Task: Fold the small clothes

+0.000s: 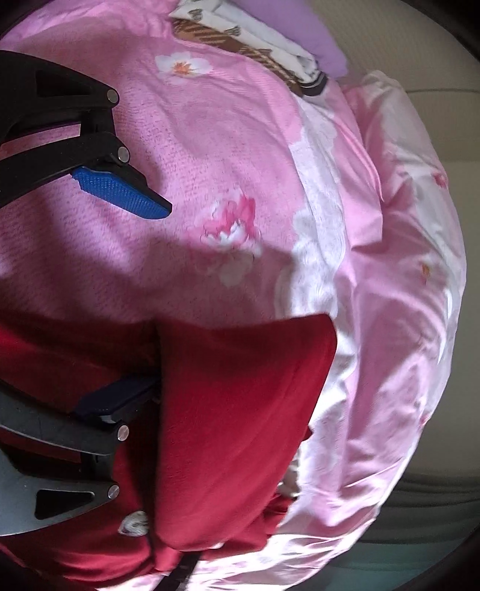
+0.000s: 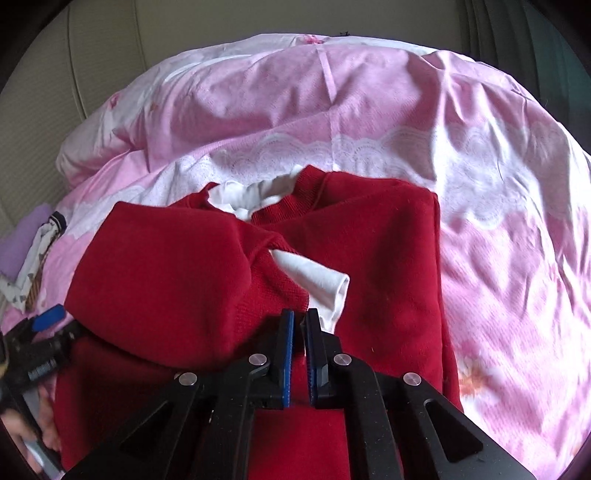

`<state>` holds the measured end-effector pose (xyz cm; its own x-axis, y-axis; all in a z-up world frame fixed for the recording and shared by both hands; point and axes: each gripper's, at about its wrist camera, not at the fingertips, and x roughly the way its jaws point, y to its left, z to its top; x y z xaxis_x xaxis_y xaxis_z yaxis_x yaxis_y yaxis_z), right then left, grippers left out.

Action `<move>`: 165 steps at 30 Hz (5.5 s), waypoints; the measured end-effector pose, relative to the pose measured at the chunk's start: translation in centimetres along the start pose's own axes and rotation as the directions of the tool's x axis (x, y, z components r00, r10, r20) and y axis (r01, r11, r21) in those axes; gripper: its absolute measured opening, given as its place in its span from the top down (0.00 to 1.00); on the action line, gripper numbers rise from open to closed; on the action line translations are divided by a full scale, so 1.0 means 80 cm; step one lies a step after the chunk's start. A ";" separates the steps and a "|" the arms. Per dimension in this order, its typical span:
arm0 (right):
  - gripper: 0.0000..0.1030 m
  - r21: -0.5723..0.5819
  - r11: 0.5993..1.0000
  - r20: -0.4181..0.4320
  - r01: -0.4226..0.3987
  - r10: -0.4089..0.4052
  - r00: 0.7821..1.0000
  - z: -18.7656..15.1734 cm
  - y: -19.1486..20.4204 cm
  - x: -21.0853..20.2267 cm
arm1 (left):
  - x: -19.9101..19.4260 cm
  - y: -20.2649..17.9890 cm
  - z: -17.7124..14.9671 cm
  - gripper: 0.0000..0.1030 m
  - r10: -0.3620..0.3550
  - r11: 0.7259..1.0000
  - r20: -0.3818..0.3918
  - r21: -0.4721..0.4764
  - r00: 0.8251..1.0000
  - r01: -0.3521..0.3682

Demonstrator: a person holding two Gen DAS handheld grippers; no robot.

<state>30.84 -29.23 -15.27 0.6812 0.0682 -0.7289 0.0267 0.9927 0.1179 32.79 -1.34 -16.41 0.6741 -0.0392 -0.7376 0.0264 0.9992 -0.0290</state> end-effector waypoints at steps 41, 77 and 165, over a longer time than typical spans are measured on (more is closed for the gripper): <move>0.75 0.178 0.977 -0.052 -0.120 0.131 0.990 0.029 -0.051 0.035 | -0.005 -0.065 0.051 0.20 -0.122 0.987 0.036 0.109 0.992 0.117; 0.44 0.032 0.998 0.072 -0.049 0.046 0.996 -0.004 -0.007 -0.047 | -0.046 -0.031 0.015 0.13 -0.046 0.993 0.037 0.113 0.998 0.042; 0.94 0.274 0.906 0.423 -0.322 0.188 0.887 0.024 -0.116 -0.175 | -0.143 -0.058 0.091 0.93 -0.233 0.957 0.267 -0.108 0.935 0.269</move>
<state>22.42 -39.61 -4.89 0.9182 0.2049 -0.3391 0.0047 0.8503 0.5263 30.31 -5.50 -2.91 0.8213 -0.2692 -0.5031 0.1266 0.9457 -0.2993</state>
